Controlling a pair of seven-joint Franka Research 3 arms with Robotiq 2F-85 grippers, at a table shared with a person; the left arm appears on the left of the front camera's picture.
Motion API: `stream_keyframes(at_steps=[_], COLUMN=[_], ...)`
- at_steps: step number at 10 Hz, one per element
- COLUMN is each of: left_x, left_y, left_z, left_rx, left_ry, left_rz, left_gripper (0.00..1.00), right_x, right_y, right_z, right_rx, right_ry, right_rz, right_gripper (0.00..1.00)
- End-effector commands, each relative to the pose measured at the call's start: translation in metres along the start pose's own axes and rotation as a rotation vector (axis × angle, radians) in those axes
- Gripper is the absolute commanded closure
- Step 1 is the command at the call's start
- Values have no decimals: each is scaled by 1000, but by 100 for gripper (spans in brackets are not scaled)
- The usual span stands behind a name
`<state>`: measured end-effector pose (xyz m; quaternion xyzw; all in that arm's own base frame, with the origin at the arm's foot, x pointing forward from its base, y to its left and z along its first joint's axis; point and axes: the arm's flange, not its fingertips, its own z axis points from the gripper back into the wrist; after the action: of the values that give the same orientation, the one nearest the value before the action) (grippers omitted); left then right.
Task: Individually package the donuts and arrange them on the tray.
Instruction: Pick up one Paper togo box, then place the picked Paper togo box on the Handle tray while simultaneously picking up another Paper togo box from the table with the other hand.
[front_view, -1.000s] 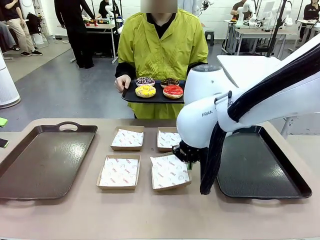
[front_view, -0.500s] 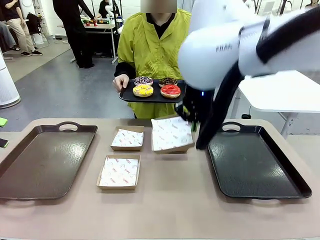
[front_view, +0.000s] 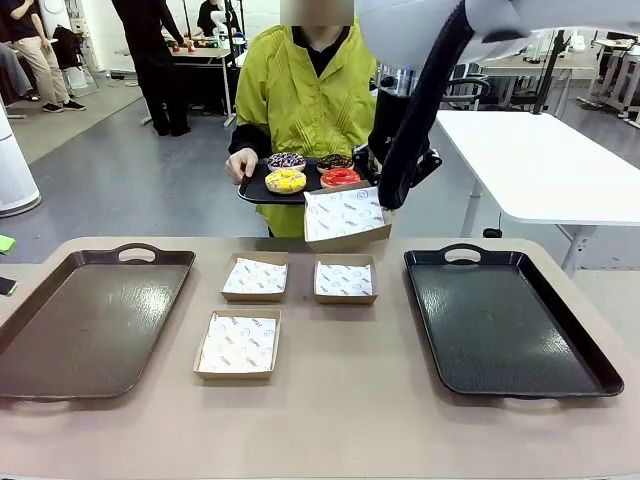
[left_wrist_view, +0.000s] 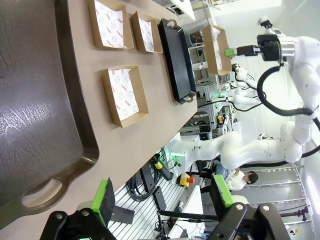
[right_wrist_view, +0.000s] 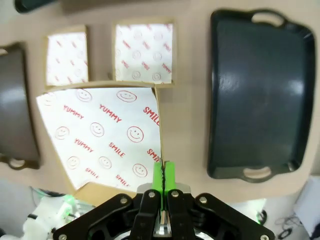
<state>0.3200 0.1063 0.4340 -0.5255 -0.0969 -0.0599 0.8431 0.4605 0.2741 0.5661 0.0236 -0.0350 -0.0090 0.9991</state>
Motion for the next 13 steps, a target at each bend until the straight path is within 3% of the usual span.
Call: stream_keyframes(at_steps=[1,2,3,13], left_x=[0,0,0,0], left_y=[1,1,1,1], left_z=[2,2,2,2], left_rx=[-14,-14,-14,-14], left_ry=[-4,-4,-4,-4], left_rz=[-21,-21,-21,-21], left_gripper=[0,0,0,0], right_x=[24,30,16,16], right_y=[0,1,-4,-4], right_z=[0,-11,-5,-5], right_rx=[35,19,6,6], right_ry=[72,74,23,23], right_rz=[12,53,4,4], right_gripper=[100,100,100,100])
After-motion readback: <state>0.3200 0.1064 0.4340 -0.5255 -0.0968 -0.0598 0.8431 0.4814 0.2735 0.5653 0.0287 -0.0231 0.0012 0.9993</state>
